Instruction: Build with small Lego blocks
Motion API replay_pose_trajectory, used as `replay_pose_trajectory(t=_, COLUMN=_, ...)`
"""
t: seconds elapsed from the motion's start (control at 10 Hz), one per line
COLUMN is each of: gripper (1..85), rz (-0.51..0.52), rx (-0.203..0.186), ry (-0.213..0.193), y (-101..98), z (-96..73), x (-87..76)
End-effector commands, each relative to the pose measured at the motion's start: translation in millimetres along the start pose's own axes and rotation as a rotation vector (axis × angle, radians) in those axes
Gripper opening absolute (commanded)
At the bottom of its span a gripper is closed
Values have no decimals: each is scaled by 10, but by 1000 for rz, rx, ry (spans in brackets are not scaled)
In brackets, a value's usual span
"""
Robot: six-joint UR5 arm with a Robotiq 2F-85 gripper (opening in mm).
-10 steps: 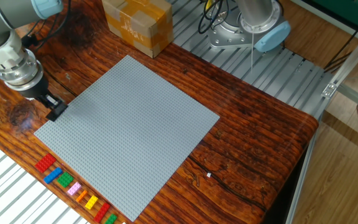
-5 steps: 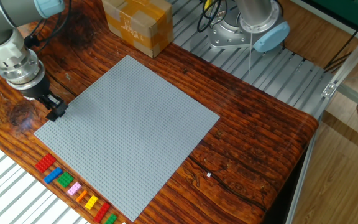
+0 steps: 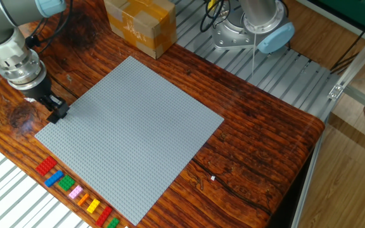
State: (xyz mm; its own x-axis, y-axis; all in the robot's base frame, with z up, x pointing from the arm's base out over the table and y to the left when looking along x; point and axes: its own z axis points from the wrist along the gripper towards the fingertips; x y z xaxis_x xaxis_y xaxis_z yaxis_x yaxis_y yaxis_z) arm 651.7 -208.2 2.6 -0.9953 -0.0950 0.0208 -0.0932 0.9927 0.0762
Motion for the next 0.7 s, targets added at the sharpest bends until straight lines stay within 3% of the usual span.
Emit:
replay_pose_trajectory(t=0.0, gripper=447, rz=-1, rx=-14, ry=-10, y=-2, z=-4, x=-12)
replay_pose_trajectory(t=0.6, gripper=413, rz=5, rx=-17, ry=-25, y=1, z=-6, x=-49)
